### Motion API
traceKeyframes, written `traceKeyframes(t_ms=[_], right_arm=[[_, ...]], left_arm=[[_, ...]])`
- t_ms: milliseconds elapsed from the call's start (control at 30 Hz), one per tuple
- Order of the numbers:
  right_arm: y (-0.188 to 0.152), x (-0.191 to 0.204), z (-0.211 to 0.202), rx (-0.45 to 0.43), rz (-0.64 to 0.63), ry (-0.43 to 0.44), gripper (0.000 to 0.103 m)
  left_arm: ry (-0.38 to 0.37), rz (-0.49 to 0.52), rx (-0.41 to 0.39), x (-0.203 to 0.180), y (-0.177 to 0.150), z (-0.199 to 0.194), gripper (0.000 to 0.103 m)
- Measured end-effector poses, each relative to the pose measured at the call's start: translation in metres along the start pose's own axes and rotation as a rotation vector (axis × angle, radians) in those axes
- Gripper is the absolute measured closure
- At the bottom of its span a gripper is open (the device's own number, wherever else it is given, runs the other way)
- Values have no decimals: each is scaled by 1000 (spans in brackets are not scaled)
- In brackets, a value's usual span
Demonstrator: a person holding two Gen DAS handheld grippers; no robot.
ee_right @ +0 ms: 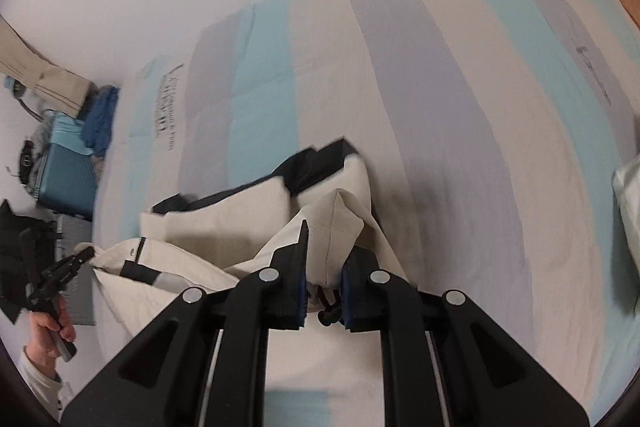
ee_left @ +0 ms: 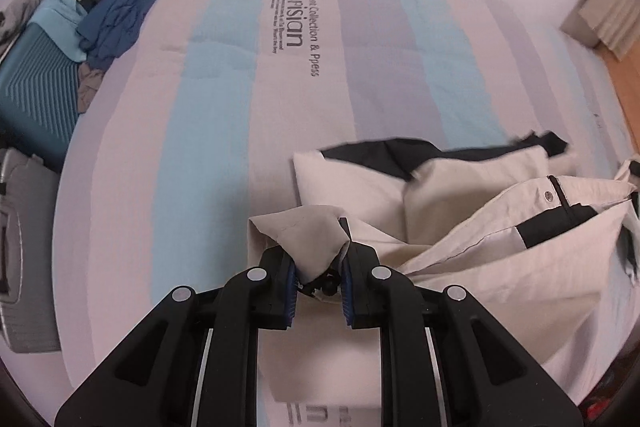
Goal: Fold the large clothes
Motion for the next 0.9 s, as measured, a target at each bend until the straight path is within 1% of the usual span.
traceKeyframes(t_ms=[67,100,167,267,333,567,700,767,800,833,900], right_arm=[[13,-1,24,11,-14,-23,92],[17,-2,34,18,-23,-37,92],[22,-4,54,34,-29,-57,92],[30,-5,85,49,-78,-104,92],[30,-6,97,55,-95,-123,92],[32,-18,136,69,-112,-159,92],[36,-21,148,59,-124,-178,92],[37,-21,155,55,-132,-191,92],[37,-20,159,58,-142,-200,92],[36,-20,162,63,-157,-214,91],[35,-18,165,54,-170,-234,89]], left_arm=[[20,-7,17,3,12,29,87],[21,-12,25,4,14,38,87],[48,-17,46,8,21,67,87],[73,-21,61,9,26,94,87],[86,-20,69,10,27,110,87],[96,-23,77,15,32,139,87],[99,-13,77,16,41,150,87],[100,-33,79,19,46,156,87],[94,-41,95,19,46,162,87],[84,-39,107,18,45,165,85],[93,-38,102,19,47,167,84]])
Point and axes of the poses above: each gripper's, at about its wrist camera, not at the fingertips, and z roughly the way its jaws point, x to its left, y to its top, the point moved 10 cm from there along z, roughly the way its jaws point, and after that the axes turned 6 degrees about -x, right-handed, at the moved point
